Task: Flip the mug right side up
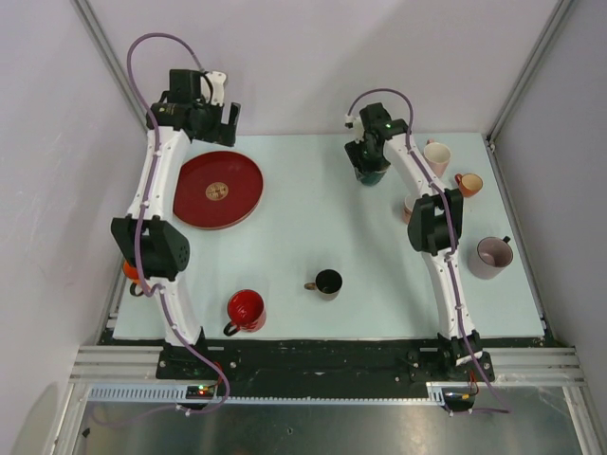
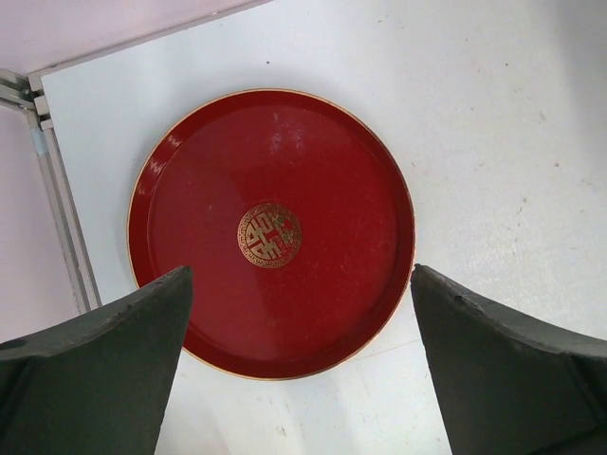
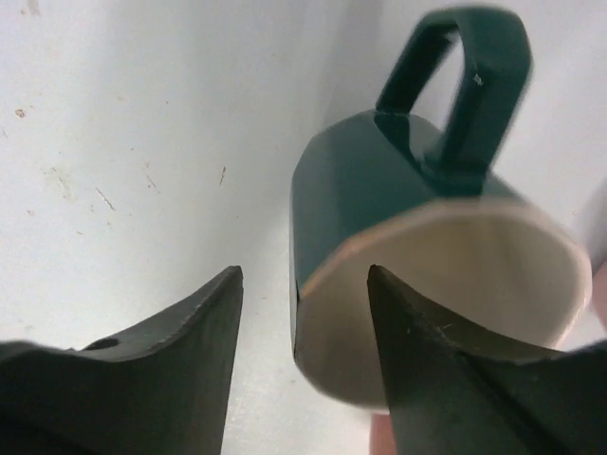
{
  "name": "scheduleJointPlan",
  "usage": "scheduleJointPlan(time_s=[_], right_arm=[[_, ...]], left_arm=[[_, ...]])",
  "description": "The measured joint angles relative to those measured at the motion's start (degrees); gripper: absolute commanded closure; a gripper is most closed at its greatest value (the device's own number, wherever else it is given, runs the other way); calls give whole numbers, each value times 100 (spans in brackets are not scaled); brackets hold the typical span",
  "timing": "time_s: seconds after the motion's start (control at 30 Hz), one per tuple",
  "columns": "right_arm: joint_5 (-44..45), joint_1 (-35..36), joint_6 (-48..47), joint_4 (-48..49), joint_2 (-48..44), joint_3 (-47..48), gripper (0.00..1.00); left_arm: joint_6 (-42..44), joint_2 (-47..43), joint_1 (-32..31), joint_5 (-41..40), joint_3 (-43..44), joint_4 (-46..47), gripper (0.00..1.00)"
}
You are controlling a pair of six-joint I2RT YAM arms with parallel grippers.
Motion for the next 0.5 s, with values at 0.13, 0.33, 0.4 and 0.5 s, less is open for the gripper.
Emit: scheduleJointPlan(time_s=[0.13, 0.33, 0.4, 0.5], right_arm=[[129, 48, -66, 258, -2, 0, 23], [352, 146, -177, 656, -94, -22, 6], [483, 197, -256, 782, -275, -175, 2], [678, 291, -378, 975, -730, -501, 1]], left_arm=[[2, -7, -9, 7, -13, 4, 0], [42, -17, -9, 35, -142, 20, 0], [46, -37, -9, 33, -188, 20, 0], [48, -85, -9, 28, -280, 20, 0]])
